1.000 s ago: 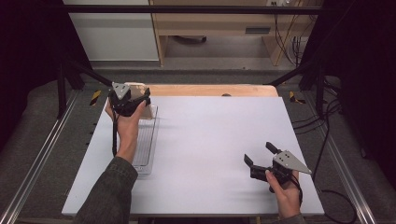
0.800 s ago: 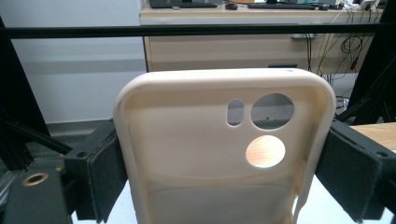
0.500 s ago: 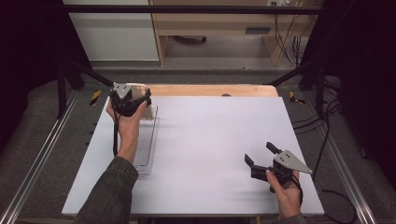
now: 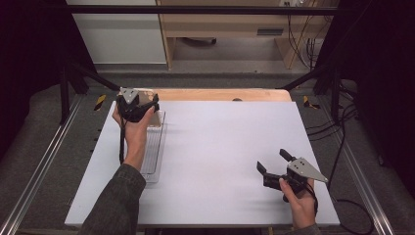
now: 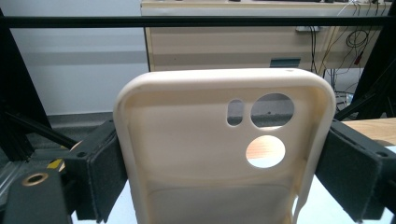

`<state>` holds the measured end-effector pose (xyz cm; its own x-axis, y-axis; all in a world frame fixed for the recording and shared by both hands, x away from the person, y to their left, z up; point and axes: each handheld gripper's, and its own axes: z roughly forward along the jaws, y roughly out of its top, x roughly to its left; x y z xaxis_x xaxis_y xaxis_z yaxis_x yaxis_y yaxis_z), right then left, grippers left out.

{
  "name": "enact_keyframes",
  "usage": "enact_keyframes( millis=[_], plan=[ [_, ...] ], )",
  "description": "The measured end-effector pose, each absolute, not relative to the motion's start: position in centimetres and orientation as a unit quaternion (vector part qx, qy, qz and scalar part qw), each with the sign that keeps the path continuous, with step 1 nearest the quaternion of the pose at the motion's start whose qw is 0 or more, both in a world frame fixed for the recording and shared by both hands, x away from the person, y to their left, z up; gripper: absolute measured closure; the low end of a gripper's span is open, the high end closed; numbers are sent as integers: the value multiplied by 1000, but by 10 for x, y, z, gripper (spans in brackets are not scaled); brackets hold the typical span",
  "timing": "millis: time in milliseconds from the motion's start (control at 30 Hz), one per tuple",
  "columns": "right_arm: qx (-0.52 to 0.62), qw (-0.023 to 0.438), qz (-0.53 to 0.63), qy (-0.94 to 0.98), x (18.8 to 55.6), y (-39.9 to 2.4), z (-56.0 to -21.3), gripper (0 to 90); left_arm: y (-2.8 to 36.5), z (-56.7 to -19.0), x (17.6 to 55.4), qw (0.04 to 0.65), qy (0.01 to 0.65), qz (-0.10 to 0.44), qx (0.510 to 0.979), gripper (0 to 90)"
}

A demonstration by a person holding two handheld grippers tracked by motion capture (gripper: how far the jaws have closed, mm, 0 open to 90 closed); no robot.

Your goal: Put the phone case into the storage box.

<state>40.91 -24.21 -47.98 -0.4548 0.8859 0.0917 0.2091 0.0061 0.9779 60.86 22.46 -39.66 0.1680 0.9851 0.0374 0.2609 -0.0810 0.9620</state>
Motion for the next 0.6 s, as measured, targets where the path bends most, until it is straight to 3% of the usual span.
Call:
enact_keyframes(
  millis=[600],
  plan=[
    [427,301,562,641,409,-243,-480,47,225,-401,612,450,510,397,616,107]
  ],
)
